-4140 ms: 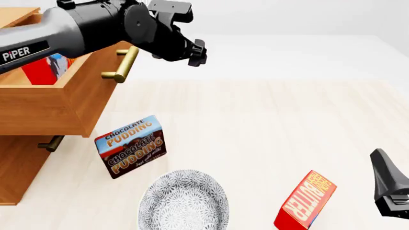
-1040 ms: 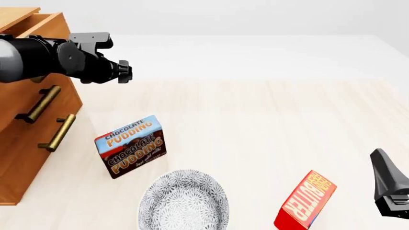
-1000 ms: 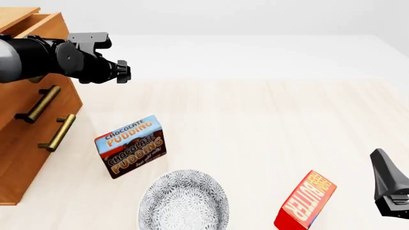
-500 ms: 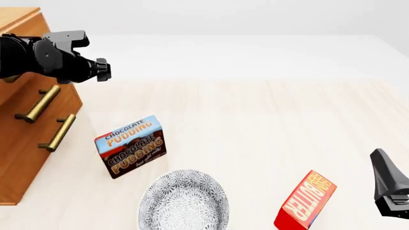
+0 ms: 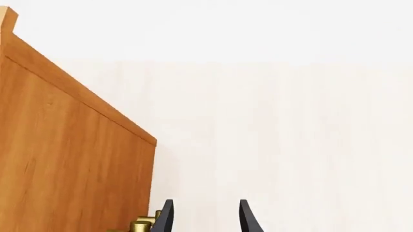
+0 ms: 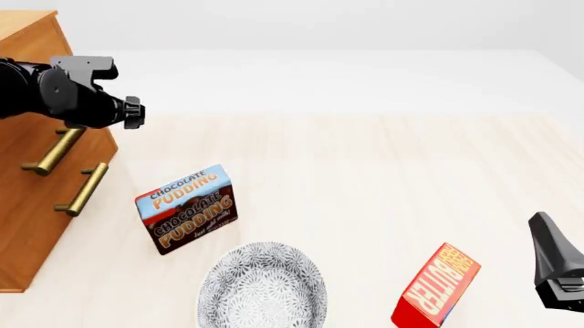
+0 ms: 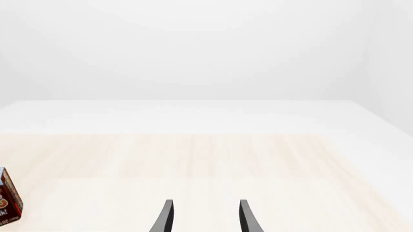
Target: Put the butter at the front in the top drawer of the cabinet and close it.
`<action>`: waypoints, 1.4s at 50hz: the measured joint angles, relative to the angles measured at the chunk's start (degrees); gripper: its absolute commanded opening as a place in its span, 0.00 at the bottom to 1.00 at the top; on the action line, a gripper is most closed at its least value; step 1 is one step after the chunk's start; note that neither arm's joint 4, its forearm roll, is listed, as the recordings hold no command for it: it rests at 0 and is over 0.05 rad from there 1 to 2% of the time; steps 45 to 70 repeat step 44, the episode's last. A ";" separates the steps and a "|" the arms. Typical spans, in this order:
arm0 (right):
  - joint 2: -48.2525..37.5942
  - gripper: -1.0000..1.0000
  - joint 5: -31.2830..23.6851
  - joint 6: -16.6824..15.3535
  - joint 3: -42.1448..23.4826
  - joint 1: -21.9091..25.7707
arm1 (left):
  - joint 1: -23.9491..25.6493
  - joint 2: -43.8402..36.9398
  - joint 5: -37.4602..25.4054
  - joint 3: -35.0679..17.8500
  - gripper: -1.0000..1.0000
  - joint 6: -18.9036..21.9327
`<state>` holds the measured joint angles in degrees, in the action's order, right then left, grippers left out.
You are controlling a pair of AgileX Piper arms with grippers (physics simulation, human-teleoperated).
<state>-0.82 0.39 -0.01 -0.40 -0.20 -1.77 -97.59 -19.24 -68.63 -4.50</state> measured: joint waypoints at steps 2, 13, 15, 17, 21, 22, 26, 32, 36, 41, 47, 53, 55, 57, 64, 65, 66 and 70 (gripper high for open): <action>0.00 1.00 0.00 0.00 0.00 0.00 | -0.03 0.28 0.00 0.48 1.00 0.01; 0.00 1.00 0.00 0.00 0.00 0.00 | 0.51 5.41 -1.00 3.20 1.00 -0.15; 0.00 1.00 0.00 0.00 0.00 0.00 | 0.77 6.68 -1.36 3.49 1.00 -0.05; 0.00 1.00 0.00 0.00 0.00 0.00 | 1.08 8.03 -1.76 3.80 1.00 0.10; 0.00 1.00 0.00 0.00 0.00 0.00 | 1.80 10.40 -2.88 4.31 1.00 0.55; 0.00 1.00 0.00 0.00 0.00 0.00 | 2.02 10.94 -3.19 4.43 1.00 0.70; 0.00 1.00 0.00 0.00 0.00 0.00 | 2.96 12.92 -4.46 4.90 1.00 1.24; 0.00 1.00 0.00 0.00 0.00 0.00 | 4.26 15.62 -6.33 5.60 1.00 2.03; 0.00 1.00 0.00 0.01 0.00 0.00 | 5.00 17.25 -7.50 6.02 1.00 2.65; 0.00 1.00 0.00 0.01 0.00 0.00 | 5.87 19.37 -8.93 6.58 1.00 3.82; -0.01 1.00 0.00 0.00 0.00 0.00 | 6.42 20.53 -9.66 6.93 1.00 4.56; -0.01 1.00 0.00 0.00 0.00 0.00 | 6.42 20.53 -9.66 6.93 1.00 4.56; -0.01 1.00 0.00 0.00 0.00 0.00 | 6.42 20.53 -9.66 6.93 1.00 4.56; -0.01 1.00 0.00 0.00 0.00 0.00 | 6.42 20.53 -9.66 6.93 1.00 4.56; -0.01 1.00 0.00 0.00 0.00 0.00 | 6.42 20.53 -9.66 6.93 1.00 4.56; -0.01 1.00 0.00 0.00 0.00 0.00 | 6.42 20.53 -9.66 6.93 1.00 4.56; -0.01 1.00 0.00 0.00 0.00 0.00 | 6.42 20.53 -9.66 6.93 1.00 4.56; -0.01 1.00 0.00 0.00 0.00 0.00 | 6.42 20.53 -9.66 6.93 1.00 4.56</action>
